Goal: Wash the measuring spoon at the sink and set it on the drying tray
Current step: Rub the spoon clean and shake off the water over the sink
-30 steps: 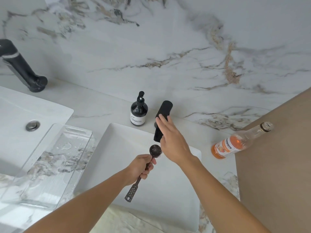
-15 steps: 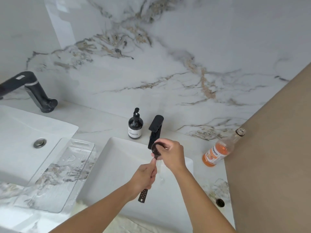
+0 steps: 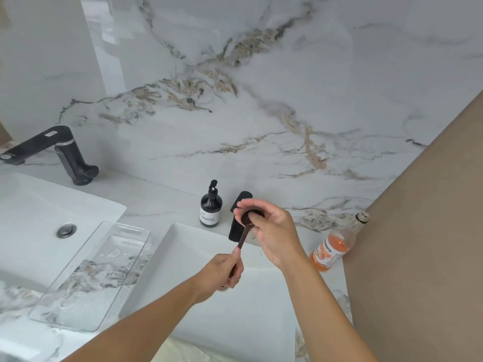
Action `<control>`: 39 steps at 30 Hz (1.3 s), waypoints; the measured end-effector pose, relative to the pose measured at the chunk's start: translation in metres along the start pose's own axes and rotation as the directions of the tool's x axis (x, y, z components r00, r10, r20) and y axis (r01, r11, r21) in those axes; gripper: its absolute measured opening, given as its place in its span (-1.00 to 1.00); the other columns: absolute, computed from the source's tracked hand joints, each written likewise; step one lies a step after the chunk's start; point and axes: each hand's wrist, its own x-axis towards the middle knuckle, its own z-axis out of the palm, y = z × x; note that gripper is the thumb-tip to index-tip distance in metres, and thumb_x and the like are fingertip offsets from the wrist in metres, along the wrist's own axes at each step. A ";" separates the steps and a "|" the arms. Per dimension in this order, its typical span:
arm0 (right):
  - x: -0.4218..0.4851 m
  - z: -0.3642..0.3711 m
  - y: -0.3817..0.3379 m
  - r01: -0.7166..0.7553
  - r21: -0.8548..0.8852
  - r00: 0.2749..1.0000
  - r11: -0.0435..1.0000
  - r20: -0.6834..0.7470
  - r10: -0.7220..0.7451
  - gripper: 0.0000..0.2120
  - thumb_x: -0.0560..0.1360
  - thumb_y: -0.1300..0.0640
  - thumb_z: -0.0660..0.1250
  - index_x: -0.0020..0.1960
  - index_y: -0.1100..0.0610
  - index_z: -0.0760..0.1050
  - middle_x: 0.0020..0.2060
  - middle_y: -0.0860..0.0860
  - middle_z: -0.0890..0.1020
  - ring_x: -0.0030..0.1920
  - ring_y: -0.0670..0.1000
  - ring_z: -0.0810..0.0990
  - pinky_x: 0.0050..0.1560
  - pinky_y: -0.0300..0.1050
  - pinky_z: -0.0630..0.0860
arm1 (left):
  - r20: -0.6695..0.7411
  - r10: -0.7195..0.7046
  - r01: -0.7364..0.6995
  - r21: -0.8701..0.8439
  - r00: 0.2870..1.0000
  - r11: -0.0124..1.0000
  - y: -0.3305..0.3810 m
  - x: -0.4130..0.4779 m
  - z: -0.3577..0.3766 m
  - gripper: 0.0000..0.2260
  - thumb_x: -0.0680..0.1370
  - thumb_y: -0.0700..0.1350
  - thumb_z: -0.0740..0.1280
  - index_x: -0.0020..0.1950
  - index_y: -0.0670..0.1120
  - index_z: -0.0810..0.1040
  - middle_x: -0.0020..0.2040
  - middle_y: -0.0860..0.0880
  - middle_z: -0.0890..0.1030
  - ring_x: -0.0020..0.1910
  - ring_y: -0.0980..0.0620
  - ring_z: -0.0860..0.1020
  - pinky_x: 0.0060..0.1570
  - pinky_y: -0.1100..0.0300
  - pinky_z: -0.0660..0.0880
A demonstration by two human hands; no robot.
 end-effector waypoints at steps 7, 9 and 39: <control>0.000 0.010 -0.040 0.081 0.108 0.950 0.991 0.292 -0.110 -0.63 0.50 0.50 0.22 0.19 0.25 0.62 0.07 0.19 0.69 0.16 0.23 0.64 0.37 0.16 0.47 | 0.190 0.109 -0.066 -0.222 0.976 0.973 0.041 0.006 -0.004 -0.37 0.29 0.41 0.41 -0.17 -0.19 0.67 -0.31 -0.13 0.59 -0.27 -0.05 0.55 -0.07 0.10 0.56; 0.001 0.007 -0.043 0.082 0.172 0.927 0.982 0.348 -0.139 -0.66 0.54 0.44 0.22 0.23 0.23 0.58 0.07 0.17 0.69 0.07 0.19 0.68 0.27 0.07 0.57 | 0.191 0.143 -0.098 -0.226 0.971 0.969 0.050 0.006 -0.005 -0.40 0.25 0.37 0.47 -0.14 -0.19 0.69 -0.27 -0.11 0.61 -0.25 -0.04 0.59 -0.05 0.09 0.58; -0.028 -0.032 0.026 -0.229 -0.238 0.967 0.944 -0.163 0.194 -0.90 0.52 0.27 0.40 -0.15 0.23 0.51 -0.38 0.09 0.56 -0.29 0.11 0.60 -0.14 -0.02 0.68 | -0.337 0.207 -0.074 0.367 0.919 0.927 -0.001 -0.042 0.033 -0.82 0.60 0.03 0.20 -0.18 0.07 0.49 -0.26 0.11 0.41 -0.28 0.16 0.37 -0.11 0.22 0.35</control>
